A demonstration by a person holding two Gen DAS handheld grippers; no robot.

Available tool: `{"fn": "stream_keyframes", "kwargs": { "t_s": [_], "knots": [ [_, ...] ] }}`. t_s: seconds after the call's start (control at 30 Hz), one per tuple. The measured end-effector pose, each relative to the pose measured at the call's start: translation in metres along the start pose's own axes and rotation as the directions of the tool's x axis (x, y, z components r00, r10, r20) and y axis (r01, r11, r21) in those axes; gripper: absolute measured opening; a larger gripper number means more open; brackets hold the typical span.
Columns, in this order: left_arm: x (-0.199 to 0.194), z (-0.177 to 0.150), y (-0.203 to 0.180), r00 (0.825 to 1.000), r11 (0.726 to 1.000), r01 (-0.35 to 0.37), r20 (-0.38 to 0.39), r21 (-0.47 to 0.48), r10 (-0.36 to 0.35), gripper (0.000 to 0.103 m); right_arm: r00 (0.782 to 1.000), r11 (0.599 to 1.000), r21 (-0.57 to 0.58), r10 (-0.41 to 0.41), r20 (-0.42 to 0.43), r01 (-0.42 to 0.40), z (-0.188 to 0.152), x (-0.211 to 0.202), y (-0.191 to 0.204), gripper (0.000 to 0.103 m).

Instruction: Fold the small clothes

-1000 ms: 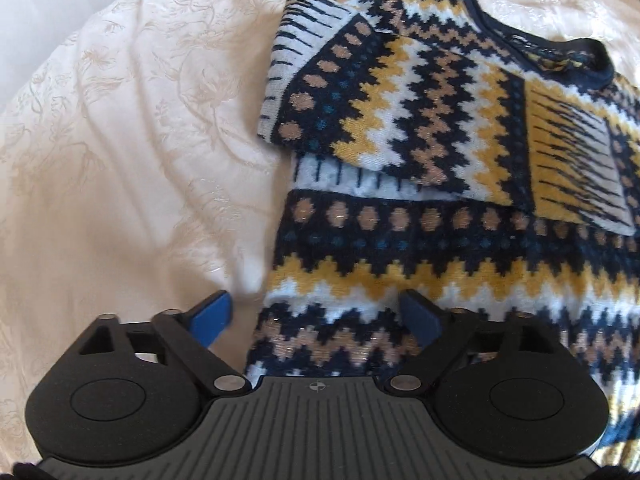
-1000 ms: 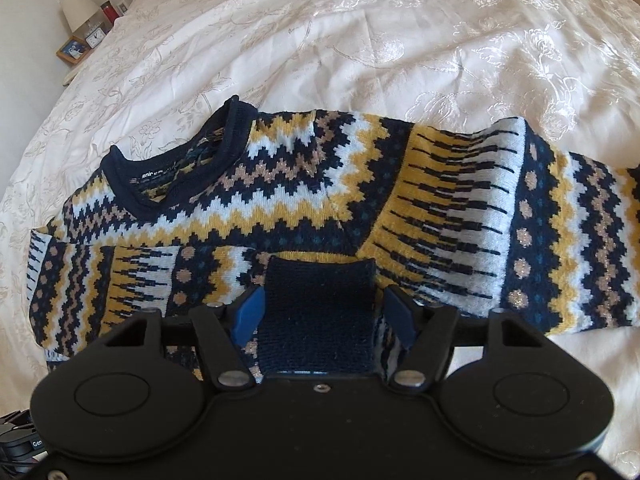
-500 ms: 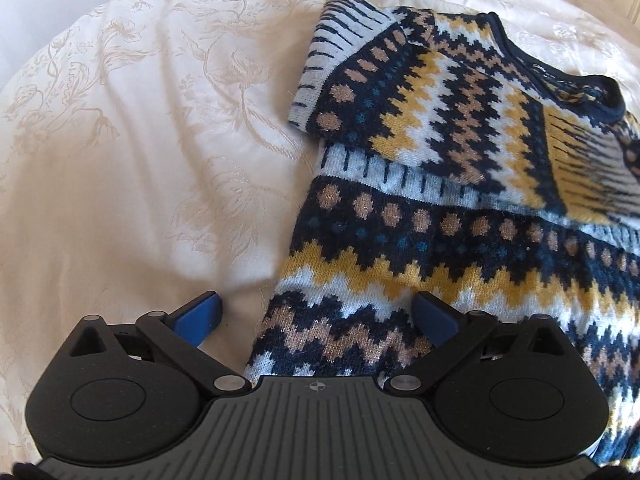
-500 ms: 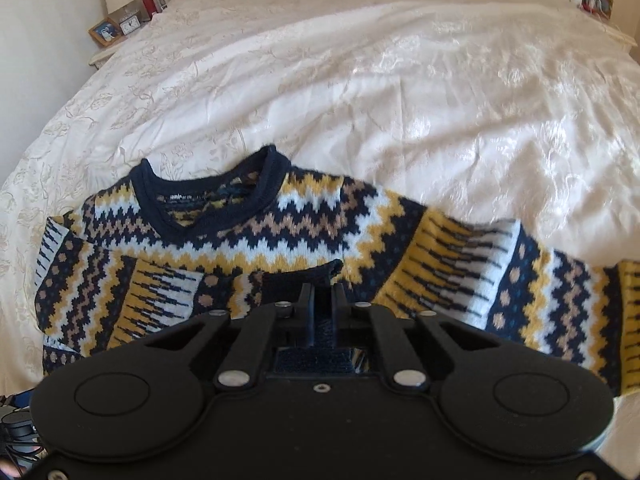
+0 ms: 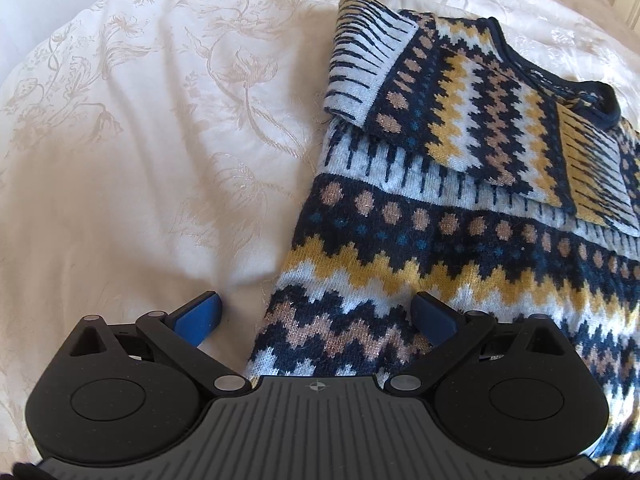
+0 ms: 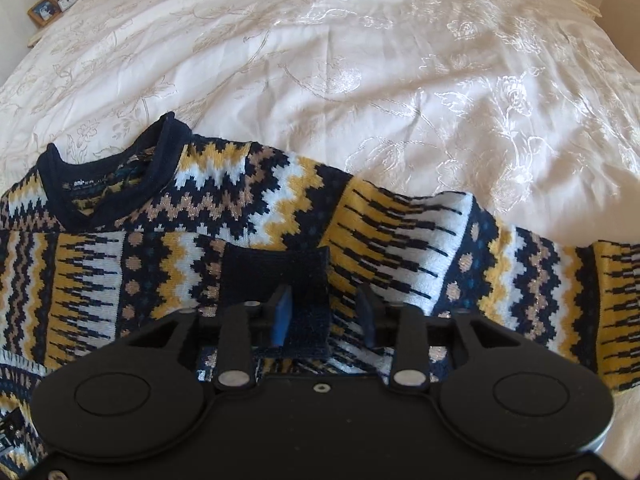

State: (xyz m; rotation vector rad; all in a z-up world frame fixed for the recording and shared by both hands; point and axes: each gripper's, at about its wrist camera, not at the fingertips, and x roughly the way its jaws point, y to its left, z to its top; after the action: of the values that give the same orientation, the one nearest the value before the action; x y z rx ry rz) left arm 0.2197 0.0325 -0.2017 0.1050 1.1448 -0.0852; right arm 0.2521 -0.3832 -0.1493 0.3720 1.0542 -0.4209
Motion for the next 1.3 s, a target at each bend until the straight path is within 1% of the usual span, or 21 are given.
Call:
{"fn": "stream_keyframes", "kwargs": {
  "t_s": [0.07, 0.13, 0.17, 0.3, 0.47, 0.57, 0.67, 0.8, 0.93, 1.0, 1.1, 1.17, 1.3],
  "knots": [
    [-0.003, 0.001, 0.000, 1.000, 1.000, 0.001, -0.012, -0.003, -0.001, 0.103, 0.999, 1.000, 0.004, 0.007, 0.033, -0.007, -0.003, -0.015, -0.007, 0.068],
    [-0.009, -0.001, -0.002, 1.000, 1.000, 0.005, -0.023, -0.006, -0.005, 0.103, 0.999, 1.000, -0.001, 0.012, 0.040, -0.012, -0.005, -0.029, -0.017, 0.076],
    [-0.013, -0.002, -0.002, 1.000, 1.000, 0.006, -0.024, -0.008, -0.006, 0.103, 0.999, 1.000, 0.001, 0.019, 0.045, -0.019, -0.006, -0.036, -0.023, 0.078],
    [-0.033, -0.012, -0.009, 1.000, 1.000, 0.013, -0.027, 0.002, -0.013, 0.102, 0.997, 0.999, 0.030, 0.021, 0.072, -0.024, -0.008, -0.064, -0.055, 0.079],
    [-0.063, -0.026, -0.021, 0.999, 0.999, 0.045, -0.014, -0.001, -0.045, 0.102, 0.995, 0.994, 0.106, 0.010, 0.099, -0.020, -0.002, -0.096, -0.111, 0.081],
    [-0.077, -0.031, -0.031, 0.998, 0.998, 0.064, -0.003, -0.006, -0.064, 0.102, 0.993, 0.988, 0.155, -0.022, 0.120, 0.003, 0.003, -0.111, -0.151, 0.082],
    [-0.088, -0.035, -0.042, 0.997, 0.997, 0.076, 0.001, 0.001, -0.076, 0.102, 0.990, 0.977, 0.209, -0.075, 0.121, 0.048, 0.009, -0.119, -0.194, 0.082],
    [-0.100, -0.043, -0.053, 0.997, 0.997, 0.078, 0.000, 0.005, -0.078, 0.102, 0.984, 0.949, 0.288, -0.162, 0.080, 0.133, 0.012, -0.120, -0.250, 0.083],
    [-0.106, -0.050, -0.062, 0.998, 0.998, 0.068, -0.013, 0.000, -0.068, 0.102, 0.973, 0.907, 0.360, -0.232, -0.002, 0.217, 0.010, -0.110, -0.295, 0.083],
    [-0.108, -0.053, -0.068, 0.998, 0.998, 0.059, -0.020, 0.007, -0.059, 0.102, 0.968, 0.891, 0.382, -0.247, -0.048, 0.247, 0.004, -0.104, -0.311, 0.084],
    [-0.110, -0.056, -0.077, 0.999, 0.999, 0.046, -0.028, 0.025, -0.045, 0.102, 0.969, 0.885, 0.397, -0.229, -0.090, 0.245, -0.002, -0.090, -0.325, 0.084],
    [-0.113, -0.057, -0.082, 0.999, 0.998, 0.041, -0.026, 0.037, -0.040, 0.102, 0.974, 0.884, 0.409, -0.203, -0.101, 0.227, -0.006, -0.080, -0.328, 0.085],
    [-0.116, -0.057, -0.088, 0.999, 0.998, 0.033, -0.025, 0.061, -0.032, 0.102, 0.982, 0.885, 0.425, -0.176, -0.072, 0.190, -0.010, -0.070, -0.328, 0.088]
  ]
}}
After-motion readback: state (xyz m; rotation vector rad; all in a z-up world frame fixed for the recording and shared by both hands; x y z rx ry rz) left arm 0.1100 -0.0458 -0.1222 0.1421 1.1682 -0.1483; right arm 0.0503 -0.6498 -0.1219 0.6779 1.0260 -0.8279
